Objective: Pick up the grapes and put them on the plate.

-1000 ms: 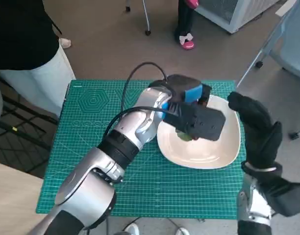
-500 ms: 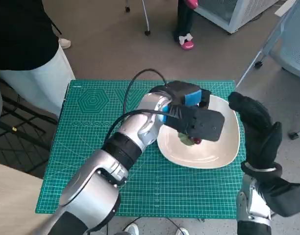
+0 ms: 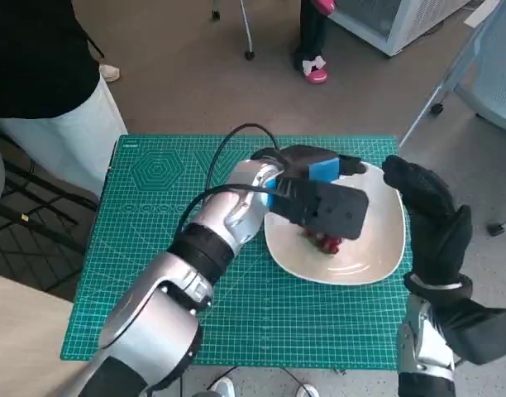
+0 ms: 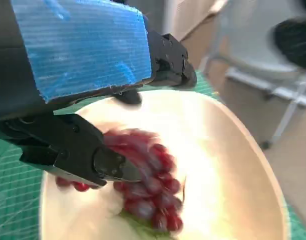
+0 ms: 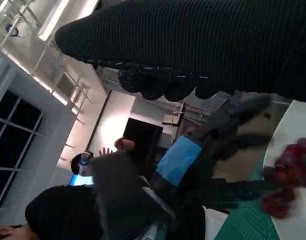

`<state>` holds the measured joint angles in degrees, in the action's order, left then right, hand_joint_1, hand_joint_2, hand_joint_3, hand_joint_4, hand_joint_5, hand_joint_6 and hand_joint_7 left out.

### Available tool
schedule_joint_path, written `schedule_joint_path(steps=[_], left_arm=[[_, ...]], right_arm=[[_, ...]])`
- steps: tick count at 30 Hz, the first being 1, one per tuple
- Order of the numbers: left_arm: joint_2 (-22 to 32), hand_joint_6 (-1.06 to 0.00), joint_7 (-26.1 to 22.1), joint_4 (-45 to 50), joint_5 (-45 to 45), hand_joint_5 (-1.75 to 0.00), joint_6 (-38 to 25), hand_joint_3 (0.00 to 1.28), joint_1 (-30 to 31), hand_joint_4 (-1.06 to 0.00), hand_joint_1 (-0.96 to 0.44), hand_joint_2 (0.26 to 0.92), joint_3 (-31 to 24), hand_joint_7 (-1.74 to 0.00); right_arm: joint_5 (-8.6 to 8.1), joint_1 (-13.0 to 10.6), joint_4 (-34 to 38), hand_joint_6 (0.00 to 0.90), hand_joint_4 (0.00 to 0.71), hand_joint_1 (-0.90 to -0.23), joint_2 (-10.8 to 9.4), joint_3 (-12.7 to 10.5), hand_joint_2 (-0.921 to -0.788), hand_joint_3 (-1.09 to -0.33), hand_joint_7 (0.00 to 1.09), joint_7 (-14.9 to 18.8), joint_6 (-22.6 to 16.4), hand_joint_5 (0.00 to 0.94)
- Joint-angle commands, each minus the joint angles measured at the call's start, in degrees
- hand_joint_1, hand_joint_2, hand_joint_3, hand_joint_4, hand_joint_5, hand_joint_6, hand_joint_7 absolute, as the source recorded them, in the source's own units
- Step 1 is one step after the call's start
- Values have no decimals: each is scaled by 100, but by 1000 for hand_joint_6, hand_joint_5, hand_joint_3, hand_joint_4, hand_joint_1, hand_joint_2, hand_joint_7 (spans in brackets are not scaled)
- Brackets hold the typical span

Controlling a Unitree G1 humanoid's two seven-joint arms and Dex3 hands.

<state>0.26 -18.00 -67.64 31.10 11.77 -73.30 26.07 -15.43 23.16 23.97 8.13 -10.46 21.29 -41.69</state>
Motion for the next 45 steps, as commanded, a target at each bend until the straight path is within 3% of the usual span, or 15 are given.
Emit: schedule_joint_path(steps=[1,12,21,32,45], left_arm=[[117,-138,288,-121,-146,-14,261,48,219,-26,-472,920,-156,-8],[515,-238,309,2,-1075,-27,737,125,807,-184,-484,921,-1088,-33],[858,-284,-241,397,-2512,-26,1500,162,1666,-255,-435,921,-2309,-38],[821,-314,-1270,1098,-4280,-7,2026,190,2822,-246,-376,921,-3527,-41],[730,-317,-1719,1727,-5046,0,2285,230,3721,-227,-330,921,-4030,-24]], right_arm=[[18,-87,75,131,392,-638,-39,44,-921,-842,266,2,62,0],[-63,-118,-3,132,390,-642,-37,122,-921,-844,261,77,140,0],[-109,-133,-80,133,390,-641,4,153,-921,-848,259,145,216,0],[-107,-119,-176,135,390,-645,40,174,-921,-852,258,194,316,0],[-14,79,4,131,387,-642,21,252,-921,-866,260,208,308,0]])
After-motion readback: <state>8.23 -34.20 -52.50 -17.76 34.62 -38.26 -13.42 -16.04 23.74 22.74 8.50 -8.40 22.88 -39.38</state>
